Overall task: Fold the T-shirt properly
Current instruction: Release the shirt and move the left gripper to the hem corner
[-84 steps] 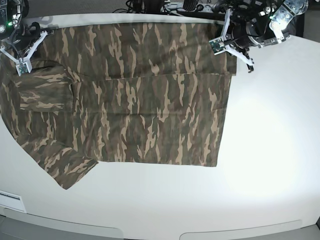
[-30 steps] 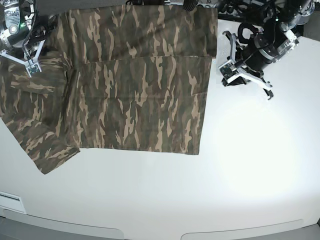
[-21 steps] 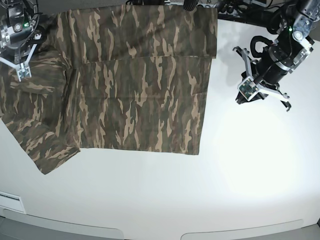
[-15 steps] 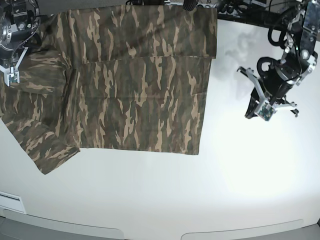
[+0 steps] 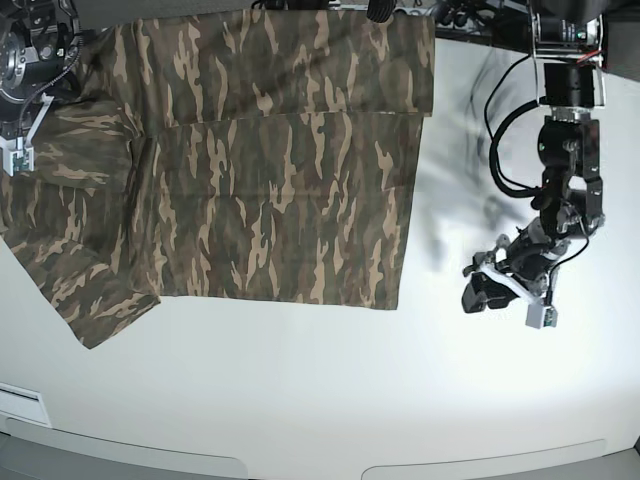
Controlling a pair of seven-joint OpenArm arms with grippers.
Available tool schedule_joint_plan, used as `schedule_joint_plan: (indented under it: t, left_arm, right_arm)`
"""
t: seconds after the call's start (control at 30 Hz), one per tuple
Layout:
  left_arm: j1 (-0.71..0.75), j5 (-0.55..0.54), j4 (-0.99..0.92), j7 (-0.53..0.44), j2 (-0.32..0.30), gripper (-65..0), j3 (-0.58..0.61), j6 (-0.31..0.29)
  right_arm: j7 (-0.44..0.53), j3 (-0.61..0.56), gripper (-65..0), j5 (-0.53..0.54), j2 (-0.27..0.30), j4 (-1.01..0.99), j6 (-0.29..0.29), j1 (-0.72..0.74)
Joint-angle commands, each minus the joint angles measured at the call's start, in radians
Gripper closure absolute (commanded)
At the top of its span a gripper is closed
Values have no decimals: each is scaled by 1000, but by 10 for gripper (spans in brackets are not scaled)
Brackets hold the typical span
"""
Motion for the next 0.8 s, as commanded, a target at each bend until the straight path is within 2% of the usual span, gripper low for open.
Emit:
schedule_joint_plan:
  t: [0.0,0.17,0.3,0.6,0.67,0.77]
  left_arm:
    - [-47,-25,-31,-4,3,-308,2,-7]
    - [-140,-98,-220,75,63,-308,33,-76]
    - [-166,-127,-282,101,104,-308,84,-127]
    - [-166,-127,-284,137,171,-300,214,-143]
    - [-169,-123,-284,138,178,-236,224,-140]
    - [-178,-98,-284,137,179,-66,224,-126]
  right_arm:
    - [12,11,-95,-26,17,16,-9,0]
    - [16,11,-95,-26,17,16,-10,0]
    - [16,11,-95,-26,17,16,-10,0]
    - [23,11,-95,-26,17,16,-10,0]
    - [23,11,-95,-26,17,16,-10,0]
    - [23,11,-95,-26,17,16,-10,0]
